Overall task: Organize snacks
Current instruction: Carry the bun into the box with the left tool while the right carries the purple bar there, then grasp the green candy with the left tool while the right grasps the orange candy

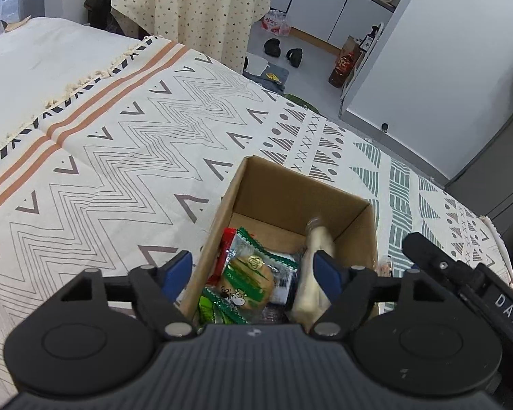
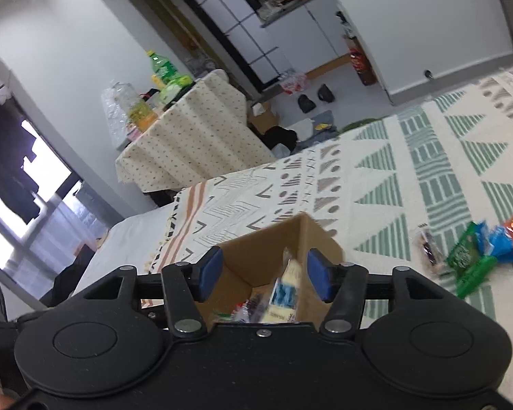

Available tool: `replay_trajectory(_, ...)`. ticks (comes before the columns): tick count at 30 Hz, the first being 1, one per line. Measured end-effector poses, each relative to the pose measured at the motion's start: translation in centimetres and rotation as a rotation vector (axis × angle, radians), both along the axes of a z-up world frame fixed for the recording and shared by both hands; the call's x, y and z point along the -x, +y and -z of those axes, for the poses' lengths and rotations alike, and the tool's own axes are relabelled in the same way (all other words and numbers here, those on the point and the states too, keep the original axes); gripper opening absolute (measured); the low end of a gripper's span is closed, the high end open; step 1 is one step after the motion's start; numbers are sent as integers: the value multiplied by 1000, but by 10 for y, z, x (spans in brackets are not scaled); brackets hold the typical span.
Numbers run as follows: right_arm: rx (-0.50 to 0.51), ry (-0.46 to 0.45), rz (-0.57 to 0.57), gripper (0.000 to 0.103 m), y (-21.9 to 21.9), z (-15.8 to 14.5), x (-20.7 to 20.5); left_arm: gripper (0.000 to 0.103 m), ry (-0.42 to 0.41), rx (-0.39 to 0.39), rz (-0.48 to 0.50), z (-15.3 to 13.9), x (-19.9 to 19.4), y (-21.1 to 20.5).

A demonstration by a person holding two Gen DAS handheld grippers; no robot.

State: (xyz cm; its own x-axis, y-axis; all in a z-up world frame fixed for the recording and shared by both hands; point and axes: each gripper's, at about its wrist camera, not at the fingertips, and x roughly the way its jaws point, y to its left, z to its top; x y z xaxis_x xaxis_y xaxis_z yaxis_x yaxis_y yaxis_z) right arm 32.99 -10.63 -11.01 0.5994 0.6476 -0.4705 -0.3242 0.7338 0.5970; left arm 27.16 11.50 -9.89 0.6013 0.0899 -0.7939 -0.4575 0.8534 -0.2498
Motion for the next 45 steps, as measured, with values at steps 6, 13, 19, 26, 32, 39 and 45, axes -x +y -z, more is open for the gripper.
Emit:
replay_trajectory(6,38,15,35,59,-15,-6,6,89,1,-32,29,-7,5,-12)
replay_trajectory(13,63,40,65,67,-38,-12,9,94,-32,-34,63,-19,6,-31)
replay_trajectory(19,52,37,56,76,-64,-16,12,97,-53,-58,94,-31,2,-59)
replay_trajectory(26,56,51,62,79,-88,-13,13,97,-45,-71,103,-35,2,-85)
replay_trajectory(32,52,74,62,83,-110,-14,10,97,-33,-84,112,-33,-1,-107)
replay_trajectory(39,1,140,122,84,-146,-5,3,97,-49,-100,122,-36,-6,-134)
replay_trajectory(45,-34,184,158,83,-165,3,-2,97,-52,-64,135,-33,-17,-147)
